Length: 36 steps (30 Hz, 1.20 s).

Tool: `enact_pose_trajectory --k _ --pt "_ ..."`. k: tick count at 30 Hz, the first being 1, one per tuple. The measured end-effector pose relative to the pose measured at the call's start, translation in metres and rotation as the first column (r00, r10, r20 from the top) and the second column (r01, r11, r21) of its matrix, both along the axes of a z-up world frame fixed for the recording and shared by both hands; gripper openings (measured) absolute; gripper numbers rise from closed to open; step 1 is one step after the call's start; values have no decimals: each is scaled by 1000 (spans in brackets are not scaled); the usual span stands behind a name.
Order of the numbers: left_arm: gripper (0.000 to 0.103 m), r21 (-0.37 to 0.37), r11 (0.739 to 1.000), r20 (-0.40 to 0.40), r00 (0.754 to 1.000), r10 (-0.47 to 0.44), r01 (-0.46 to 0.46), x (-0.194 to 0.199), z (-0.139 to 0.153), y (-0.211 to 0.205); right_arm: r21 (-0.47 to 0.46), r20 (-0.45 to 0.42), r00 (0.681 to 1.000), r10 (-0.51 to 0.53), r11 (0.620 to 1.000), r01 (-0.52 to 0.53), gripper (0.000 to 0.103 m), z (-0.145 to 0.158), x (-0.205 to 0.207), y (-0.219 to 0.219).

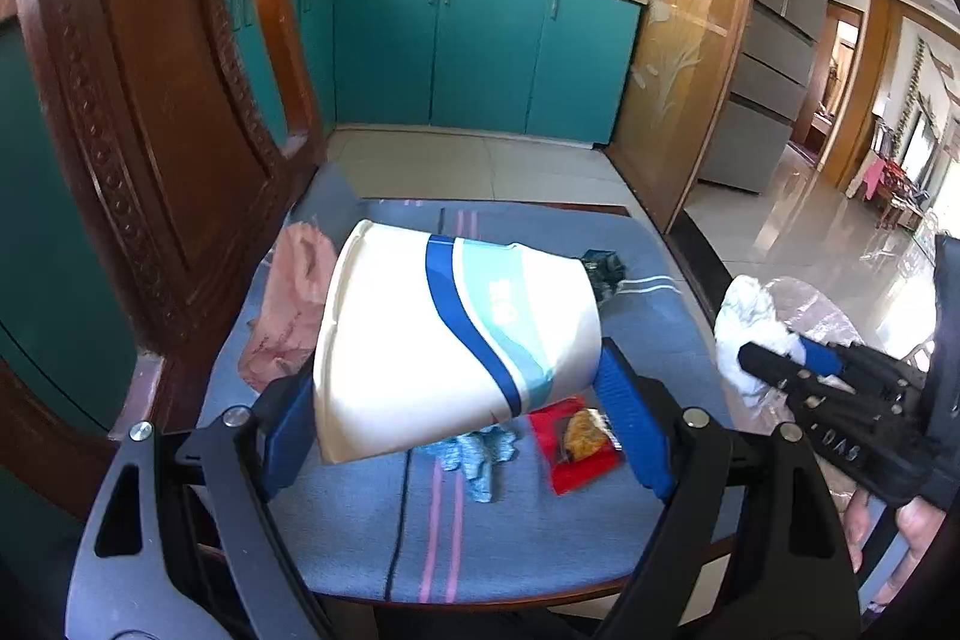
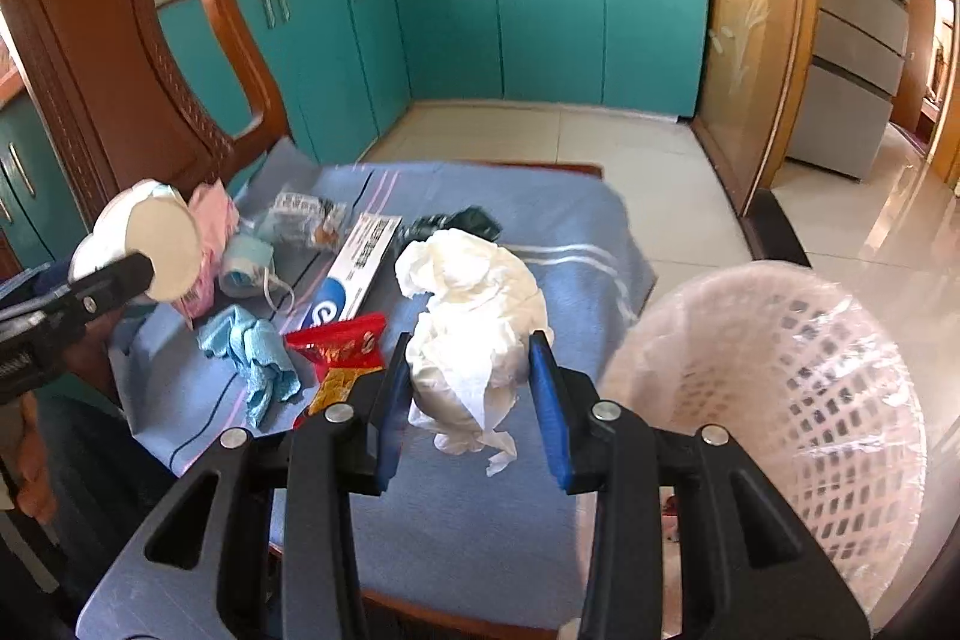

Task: Collect trash
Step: 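Grasp the white paper cup with the left tool while the right tool lifts the tissue, then carry cup and tissue over the basket and open both tools to drop them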

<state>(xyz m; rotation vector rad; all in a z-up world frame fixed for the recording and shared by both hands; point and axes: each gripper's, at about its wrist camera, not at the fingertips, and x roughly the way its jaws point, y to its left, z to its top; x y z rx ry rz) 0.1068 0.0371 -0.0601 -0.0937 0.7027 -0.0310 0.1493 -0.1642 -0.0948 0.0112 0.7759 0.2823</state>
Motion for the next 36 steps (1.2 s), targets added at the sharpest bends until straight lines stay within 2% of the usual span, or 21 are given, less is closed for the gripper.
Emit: enact_pose_trajectory --k 8,14,21,26,34,36 --pt "84 8 995 -4 995 -103 103 -2 3 -43 49 61 992 -109 993 106 38 21 -22 -58" --pt "84 -11 983 -24 983 -184 184 1 -5 -76 68 41 980 -194 979 191 38 12 -33 -97" --pt "84 -40 958 -50 957 -284 283 7 -15 -117 89 24 960 -280 957 277 38 1 -52 -137" --pt "84 -48 921 -63 919 -388 386 10 -19 -163 96 13 936 -352 932 350 38 -6 -69 -169" --pt "84 -28 842 -113 835 -538 539 18 -46 -243 123 -40 908 -416 900 418 38 -25 -80 -204" --pt "85 -36 815 -125 806 -578 579 17 -54 -255 125 -43 907 -419 899 421 38 -26 -79 -207"
